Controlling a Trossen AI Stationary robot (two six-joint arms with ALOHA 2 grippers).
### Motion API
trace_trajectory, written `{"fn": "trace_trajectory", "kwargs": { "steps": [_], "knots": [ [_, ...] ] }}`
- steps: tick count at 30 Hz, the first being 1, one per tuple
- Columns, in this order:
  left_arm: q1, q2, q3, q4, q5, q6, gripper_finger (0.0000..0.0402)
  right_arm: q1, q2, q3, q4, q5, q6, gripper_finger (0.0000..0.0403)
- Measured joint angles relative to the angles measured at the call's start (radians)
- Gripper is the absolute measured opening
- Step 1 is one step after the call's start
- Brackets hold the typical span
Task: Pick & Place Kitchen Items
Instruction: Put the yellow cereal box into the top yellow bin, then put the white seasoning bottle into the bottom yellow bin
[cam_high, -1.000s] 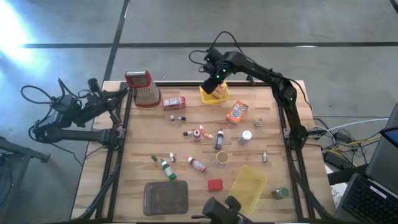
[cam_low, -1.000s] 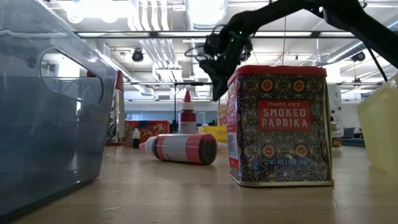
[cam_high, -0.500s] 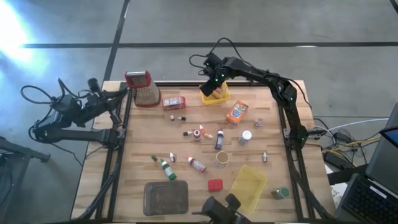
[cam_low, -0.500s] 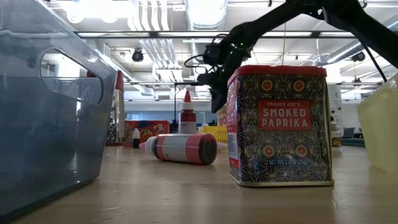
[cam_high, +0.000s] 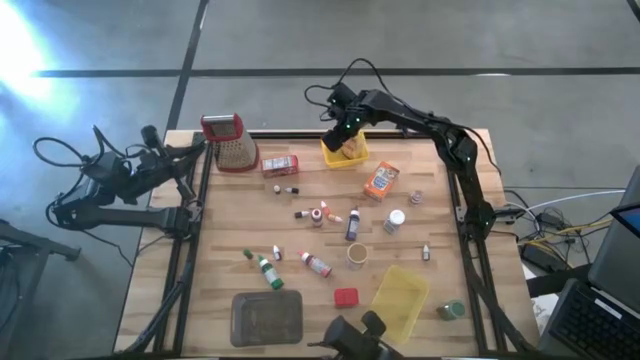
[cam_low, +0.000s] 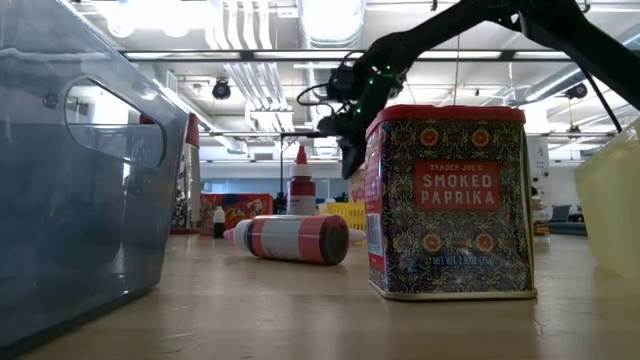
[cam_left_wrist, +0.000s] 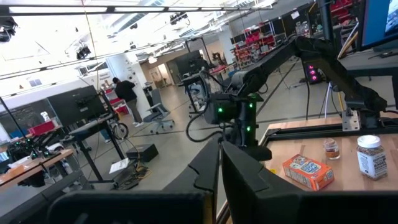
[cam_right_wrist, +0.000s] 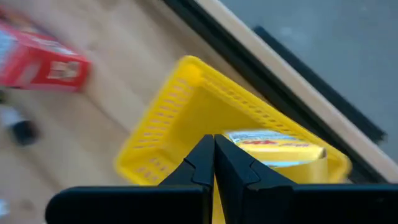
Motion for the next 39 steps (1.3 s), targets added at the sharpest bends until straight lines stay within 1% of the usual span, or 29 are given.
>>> {"fn": "trace_trajectory", "kwargs": {
  "steps": [3,7,10,12,14,16,20,24,28,35,39],
  "knots": [
    [0.0,0.0,0.0,0.0,0.0,0.0,0.0023,0.0,0.0,0.046,-0.014,-0.072,-0.019,0.0008],
    [0.0,0.0,0.0,0.0,0.0,0.0,0.0023,0.001,-0.003,0.162,-0.151,-0.071,-0.088,0.0008],
    [0.0,0.0,0.0,0.0,0.0,0.0,0.0023,0.0,-0.006,0.261,-0.299,-0.027,-0.152,0.0008],
    [0.0,0.0,0.0,0.0,0.0,0.0,0.0023,0.001,-0.012,0.323,-0.386,0.033,-0.18,0.0008],
    [0.0,0.0,0.0,0.0,0.0,0.0,0.0023,0.005,-0.026,0.371,-0.434,0.09,-0.191,0.0008],
    [0.0,0.0,0.0,0.0,0.0,0.0,0.0023,0.007,-0.055,0.387,-0.454,0.112,-0.205,0.0008],
    [0.0,0.0,0.0,0.0,0.0,0.0,0.0023,0.01,-0.14,0.378,-0.467,0.116,-0.211,0.0008],
    [0.001,0.0,0.0,0.0,0.0,0.0,0.0023,0.016,-0.242,0.337,-0.465,0.118,-0.211,0.0008],
    [0.001,0.0,0.0,0.0,0.0,0.0,0.0023,0.023,-0.36,0.242,-0.453,0.119,-0.21,0.0008],
    [0.001,0.0,0.0,0.0,0.0,0.0,0.0023,0.038,-0.591,-0.03,-0.376,0.119,-0.202,0.0008],
    [0.001,0.0,0.0,0.0,0.0,0.0,0.0023,0.066,-0.712,-0.19,-0.317,0.115,-0.207,0.0008]
  ]
}}
